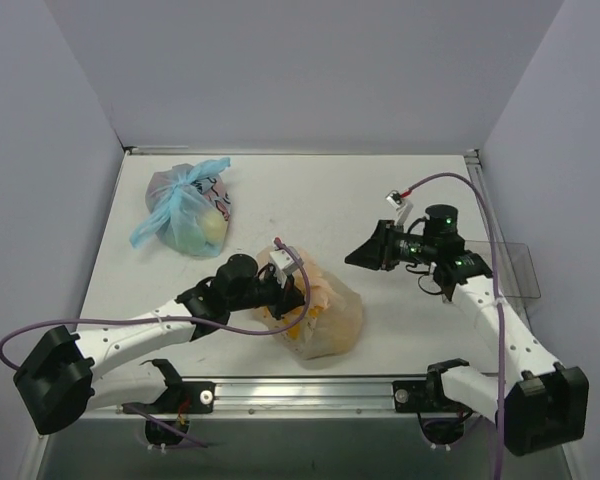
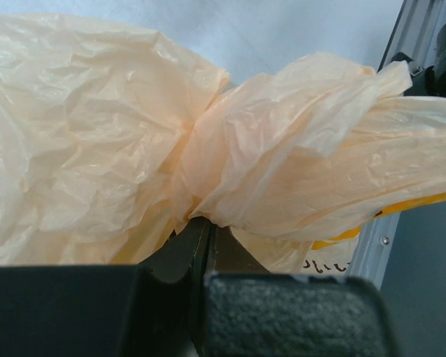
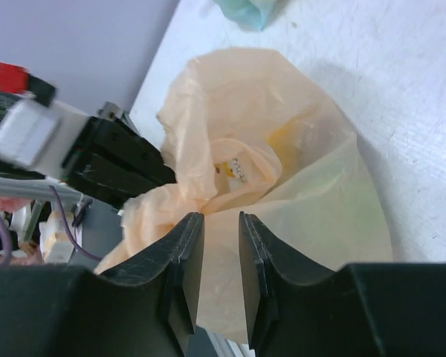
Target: Place the fake fruits into the plastic bag and tie a complex knot
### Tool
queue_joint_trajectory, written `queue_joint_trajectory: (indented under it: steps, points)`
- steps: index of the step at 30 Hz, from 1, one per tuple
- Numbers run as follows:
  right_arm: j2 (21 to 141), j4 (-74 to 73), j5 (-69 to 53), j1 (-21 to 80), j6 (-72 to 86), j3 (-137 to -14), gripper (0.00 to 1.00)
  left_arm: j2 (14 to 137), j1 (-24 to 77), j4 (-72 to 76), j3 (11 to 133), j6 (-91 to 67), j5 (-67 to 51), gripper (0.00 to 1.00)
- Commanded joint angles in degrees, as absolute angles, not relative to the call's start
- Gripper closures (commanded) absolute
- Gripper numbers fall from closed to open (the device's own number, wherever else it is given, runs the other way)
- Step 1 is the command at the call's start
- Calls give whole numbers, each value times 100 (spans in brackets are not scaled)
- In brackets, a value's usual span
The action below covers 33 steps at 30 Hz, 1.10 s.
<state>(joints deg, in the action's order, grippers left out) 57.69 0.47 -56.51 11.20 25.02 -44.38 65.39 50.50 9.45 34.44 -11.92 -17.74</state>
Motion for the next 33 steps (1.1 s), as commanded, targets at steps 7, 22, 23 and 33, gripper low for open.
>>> queue_joint_trajectory:
  steps: [7, 22, 23, 33]
  points:
    - [6504, 974, -5510, 2408, 2320, -3815, 55, 6671, 4904, 920, 3560, -1749, -1529, 100]
    - [6460, 4198, -5318, 3155, 4850, -2619, 31, 6996, 4702, 2715, 3472, -2461, -3436, 100]
    - [6477, 4297, -5274, 3190, 4947, -2602, 31, 6996, 4659, 2768, 3480, -2487, -3576, 100]
    - [6259, 3983, -5702, 3006, 4615, -2733, 27, 7207, 4641, 3753, 3446, -2971, -4553, 100]
